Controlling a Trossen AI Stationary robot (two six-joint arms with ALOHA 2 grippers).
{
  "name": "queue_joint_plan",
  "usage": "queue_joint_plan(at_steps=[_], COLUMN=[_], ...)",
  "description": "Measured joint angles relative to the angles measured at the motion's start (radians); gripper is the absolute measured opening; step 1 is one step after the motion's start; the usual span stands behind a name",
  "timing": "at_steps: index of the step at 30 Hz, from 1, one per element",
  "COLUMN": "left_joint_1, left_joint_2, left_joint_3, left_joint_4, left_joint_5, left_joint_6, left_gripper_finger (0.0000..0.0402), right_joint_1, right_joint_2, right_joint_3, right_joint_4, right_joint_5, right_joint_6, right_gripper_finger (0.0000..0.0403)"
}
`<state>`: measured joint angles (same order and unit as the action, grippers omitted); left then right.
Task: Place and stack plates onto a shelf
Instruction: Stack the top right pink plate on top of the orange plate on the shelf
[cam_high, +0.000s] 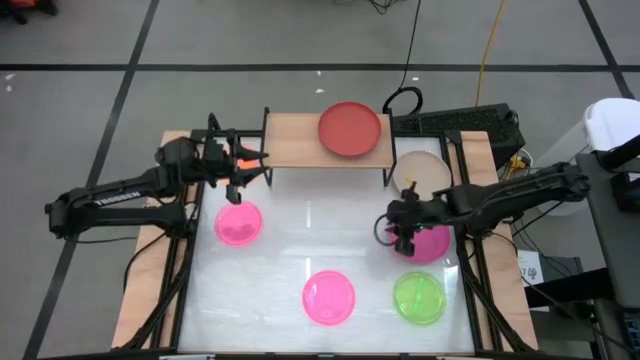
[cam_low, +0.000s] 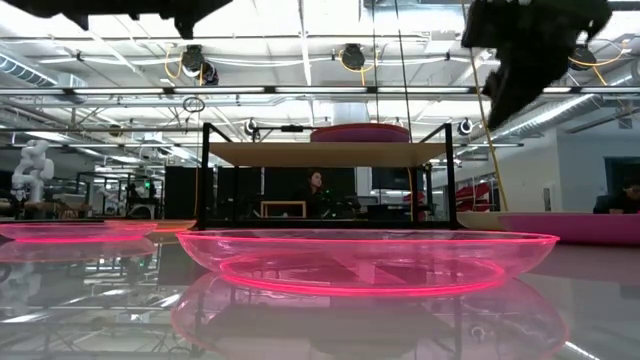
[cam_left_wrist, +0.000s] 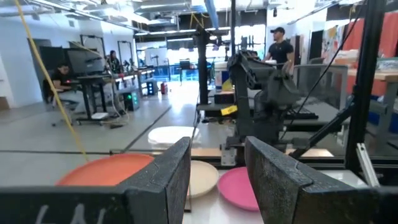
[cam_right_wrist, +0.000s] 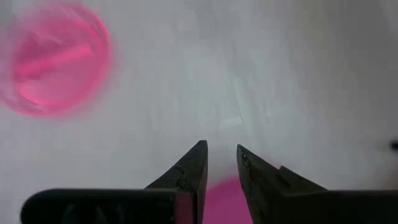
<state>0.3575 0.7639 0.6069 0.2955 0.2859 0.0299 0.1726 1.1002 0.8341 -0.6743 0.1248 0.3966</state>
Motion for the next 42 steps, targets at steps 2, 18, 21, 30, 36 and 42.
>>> queue_joint_plan(at_steps=[2, 18, 21, 30, 36, 42], left_joint_1=[-0.008, -0.072, -0.073, -0.072, -0.072, -0.072], left_joint_2=[0.0, 0.001, 0.001, 0.001, 0.001, 0.001], left_joint_3=[-0.029, -0.121, -0.122, -0.122, -0.122, -0.122], left_joint_4=[0.02, 0.024, 0.024, 0.024, 0.024, 0.017], left_joint_5=[-0.006, -0.074, -0.074, -0.074, -0.086, -0.086], left_joint_6=[-0.016, -0.035, -0.024, -0.009, -0.008, -0.009], left_gripper_finger=[0.0159, 0.0159, 0.0159, 0.0159, 0.0159, 0.0159], right_joint_1=[0.0, 0.0, 0.0, 0.0, 0.0, 0.0], right_joint_2=[0.042, 0.18, 0.18, 0.18, 0.179, 0.179], right_joint_3=[0.0, -0.112, -0.129, -0.13, -0.156, -0.24], right_joint_4=[-0.038, 0.014, 0.074, 0.099, 0.095, 0.106], right_joint_5=[0.001, -0.047, -0.107, -0.116, -0.05, -0.052], right_joint_6=[0.03, 0.258, 0.259, 0.255, 0.307, 0.397], right_gripper_finger=[0.0073, 0.0073, 0.0079, 0.0157, 0.0192, 0.0194])
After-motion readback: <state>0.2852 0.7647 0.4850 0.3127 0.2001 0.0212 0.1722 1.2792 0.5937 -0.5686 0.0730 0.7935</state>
